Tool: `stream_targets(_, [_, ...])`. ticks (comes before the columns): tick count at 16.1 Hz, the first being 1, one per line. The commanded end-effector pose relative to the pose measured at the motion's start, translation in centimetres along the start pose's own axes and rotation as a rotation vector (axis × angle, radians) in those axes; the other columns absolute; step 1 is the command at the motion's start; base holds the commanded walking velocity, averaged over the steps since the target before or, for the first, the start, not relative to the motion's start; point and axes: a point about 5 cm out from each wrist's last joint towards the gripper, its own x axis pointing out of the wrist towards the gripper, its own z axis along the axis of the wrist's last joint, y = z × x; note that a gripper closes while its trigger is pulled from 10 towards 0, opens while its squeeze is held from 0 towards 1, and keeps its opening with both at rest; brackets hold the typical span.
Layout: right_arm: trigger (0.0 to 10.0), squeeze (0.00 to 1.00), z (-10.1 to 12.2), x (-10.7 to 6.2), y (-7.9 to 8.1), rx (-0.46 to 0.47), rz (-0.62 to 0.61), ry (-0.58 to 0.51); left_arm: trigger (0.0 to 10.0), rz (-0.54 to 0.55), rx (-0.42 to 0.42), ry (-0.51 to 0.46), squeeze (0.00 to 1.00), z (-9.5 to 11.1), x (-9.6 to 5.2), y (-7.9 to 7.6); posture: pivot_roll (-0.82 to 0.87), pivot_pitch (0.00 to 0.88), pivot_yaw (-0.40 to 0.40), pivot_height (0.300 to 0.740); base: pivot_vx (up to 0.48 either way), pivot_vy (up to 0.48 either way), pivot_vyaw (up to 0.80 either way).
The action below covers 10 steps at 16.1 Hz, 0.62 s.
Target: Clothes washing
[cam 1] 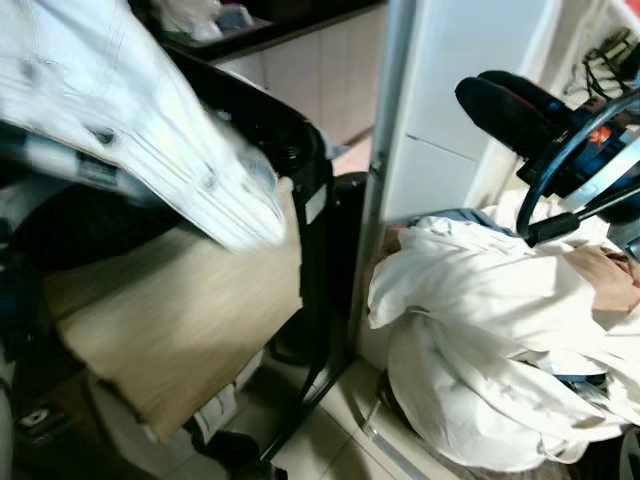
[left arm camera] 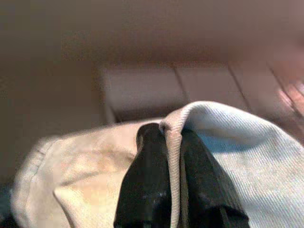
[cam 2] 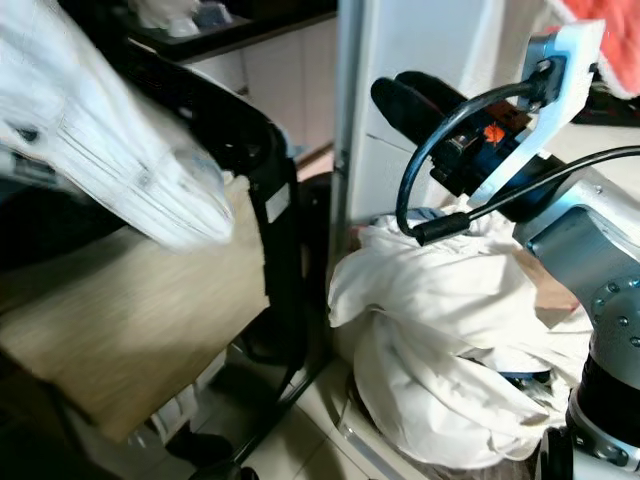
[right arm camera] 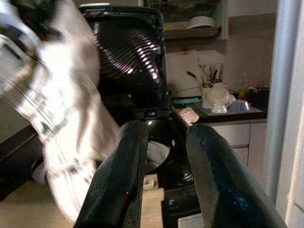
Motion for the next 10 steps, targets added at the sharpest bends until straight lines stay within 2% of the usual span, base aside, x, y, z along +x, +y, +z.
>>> stream_targets(1, [10.0, 0.0, -0.3, -0.1, 0.3, -0.028, 0.003, 0.018, 0.0, -0.188, -0.028, 0.214, 0.0, -4.4, -1.4, -3.2, -0.16, 0.0, 0.062, 0.74, 0.0, 0.0, 0.0])
stream_targets(2, [10.0, 0.0, -0.5, -0.1, 0.4, -0.033, 0.007, 0.029, 2.5, -0.236, -0.037, 0.297, 0.0, -6.0, -2.2, -4.1, -0.16, 0.0, 0.065, 0.74, 0.0, 0.0, 0.0])
stream_targets(3, [10.0, 0.0, -0.8, -0.1, 0.6, -0.04, 0.016, 0.046, 10.0, -0.278, -0.031, 0.398, 0.0, -8.1, -3.4, -5.0, -0.16, 0.0, 0.065, 0.74, 0.0, 0.0, 0.0])
stream_targets(5, [10.0, 0.0, -1.3, -0.1, 1.2, -0.051, 0.052, 0.082, 10.0, -0.326, 0.023, 0.536, 0.0, -10.8, -5.1, -5.6, -0.17, 0.0, 0.065, 0.74, 0.0, 0.0, 0.0])
stream_targets(6, [10.0, 0.0, -1.8, -0.2, 2.1, -0.052, 0.119, 0.124, 10.0, -0.374, -0.007, 0.659, 0.0, -11.9, -6.0, -5.5, -0.17, 0.0, 0.064, 0.74, 0.0, 0.0, 0.0])
stream_targets(7, [10.0, 0.0, -2.0, -0.2, 2.4, -0.055, 0.139, 0.142, 10.0, -0.381, -0.007, 0.683, 0.0, -11.9, -6.0, -5.1, -0.17, 0.0, 0.062, 0.74, 0.0, 0.0, 0.0])
stream_targets(8, [10.0, 0.0, -2.3, -0.2, 2.5, -0.059, 0.145, 0.155, 10.0, -0.366, 0.01, 0.676, 0.86, -11.6, -5.6, -4.3, -0.17, 0.0, 0.059, 0.74, 0.0, 0.0, 0.0])
stream_targets(9, [10.0, 0.0, -2.4, -0.2, 2.5, -0.061, 0.145, 0.16, 10.0, -0.356, 0.023, 0.67, 0.86, -11.5, -5.4, -4.0, -0.17, 0.0, 0.059, 0.74, 0.0, 0.0, 0.0])
stream_targets(10, [10.0, 0.0, -2.6, -0.1, 2.3, -0.066, 0.136, 0.171, 10.0, -0.341, 0.032, 0.656, 1.0, -10.8, -4.8, -3.0, -0.16, 0.0, 0.056, 0.74, 0.0, 0.0, 0.0])
